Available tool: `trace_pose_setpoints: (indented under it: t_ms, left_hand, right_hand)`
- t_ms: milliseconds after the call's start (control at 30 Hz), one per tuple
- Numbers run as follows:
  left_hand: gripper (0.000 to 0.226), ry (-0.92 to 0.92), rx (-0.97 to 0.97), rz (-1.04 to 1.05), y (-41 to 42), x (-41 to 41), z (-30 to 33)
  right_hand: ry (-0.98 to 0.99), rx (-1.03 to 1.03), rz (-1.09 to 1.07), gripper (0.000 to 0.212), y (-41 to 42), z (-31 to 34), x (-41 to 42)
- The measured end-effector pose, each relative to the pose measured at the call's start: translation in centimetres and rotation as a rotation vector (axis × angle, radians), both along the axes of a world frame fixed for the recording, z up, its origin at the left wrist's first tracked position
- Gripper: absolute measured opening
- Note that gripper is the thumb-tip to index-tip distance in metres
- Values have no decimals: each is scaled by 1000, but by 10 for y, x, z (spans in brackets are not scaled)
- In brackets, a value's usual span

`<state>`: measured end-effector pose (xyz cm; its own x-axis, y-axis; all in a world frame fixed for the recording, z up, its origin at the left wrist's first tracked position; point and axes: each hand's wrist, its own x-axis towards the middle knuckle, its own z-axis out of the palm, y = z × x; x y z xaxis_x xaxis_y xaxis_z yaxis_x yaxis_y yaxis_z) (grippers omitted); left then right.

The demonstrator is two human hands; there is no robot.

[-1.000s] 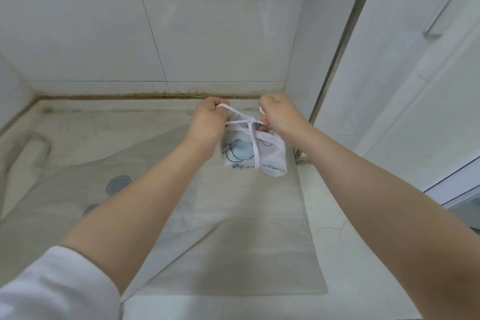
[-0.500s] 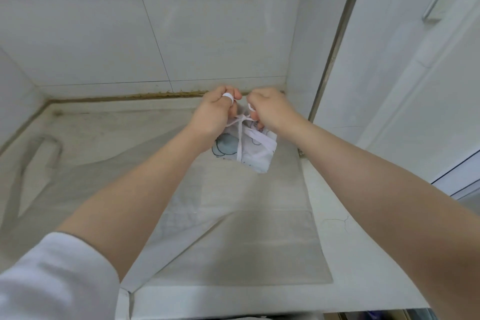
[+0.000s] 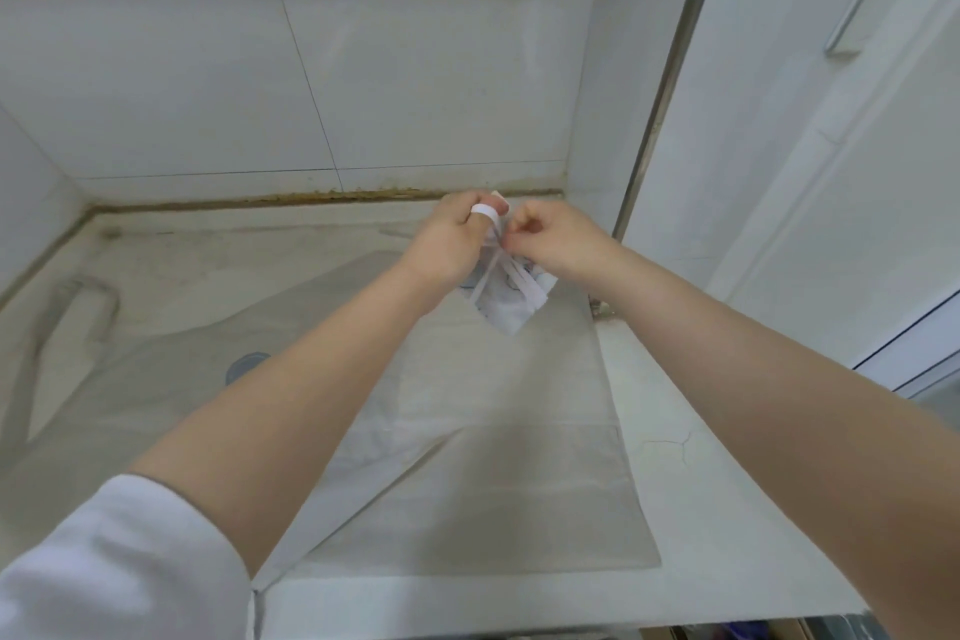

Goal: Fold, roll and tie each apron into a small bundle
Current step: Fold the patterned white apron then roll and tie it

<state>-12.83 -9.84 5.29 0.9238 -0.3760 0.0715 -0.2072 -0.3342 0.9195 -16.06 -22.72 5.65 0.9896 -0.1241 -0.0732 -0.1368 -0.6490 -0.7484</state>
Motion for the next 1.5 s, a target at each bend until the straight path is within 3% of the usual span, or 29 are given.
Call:
trace_pose_setpoints:
  t_ms: [133,267,367,500,533,600,633,833,900,1000,1167,1233,1367,1500]
  left_hand:
    - [31,-19,0,-83,-4,-4,10]
    - [28,52,6,-94,-7,-11,25]
    - [22,107,-86,-163,-6,-15,35]
    - [22,149,-65,-285,10,-8,28]
    - [33,166,-17,-305,13,-6,27]
    - [77,178,132,-338,18,-6,29]
    - [82,203,181,-371,19,-7,32]
    - [46,112,422,-552,11,-30,49]
    - [36,121,373,-539,6,-35,50]
    - [33,80,266,-459,-7,-46,60]
    - [12,-31,23,-377,-40,-67,95]
    - [14,-89,-53,-364,-58,-75,111]
    - [38,-192,-113,-353,-98,-93,147]
    - [35,-329,-124,-288,-143,-110,191]
  right_hand:
    - [-248,-189,-125,28,14,4,-2]
    - [-358,-104,-155,22,26,20,-8]
    - [-360,129,-217,24,28,32,-16]
    - [-168,531,-215,26,28,46,-32]
    - [-153,587,-220,26,26,49,-36]
    - [-142,649,-226,28,22,55,-44]
    - [-145,654,-229,29,20,58,-48]
    - [-230,786,-341,28,5,78,-75]
    - [-242,868,-380,26,-2,82,-85]
    - [-287,805,-406,28,-14,92,-101]
    - [-486,916,-411,35,-50,133,-128]
    - [-547,976,-354,29,-69,151,-138]
    - [-635,977,-262,19,-111,184,-155]
    - [-700,938,-268,18,-160,223,-167]
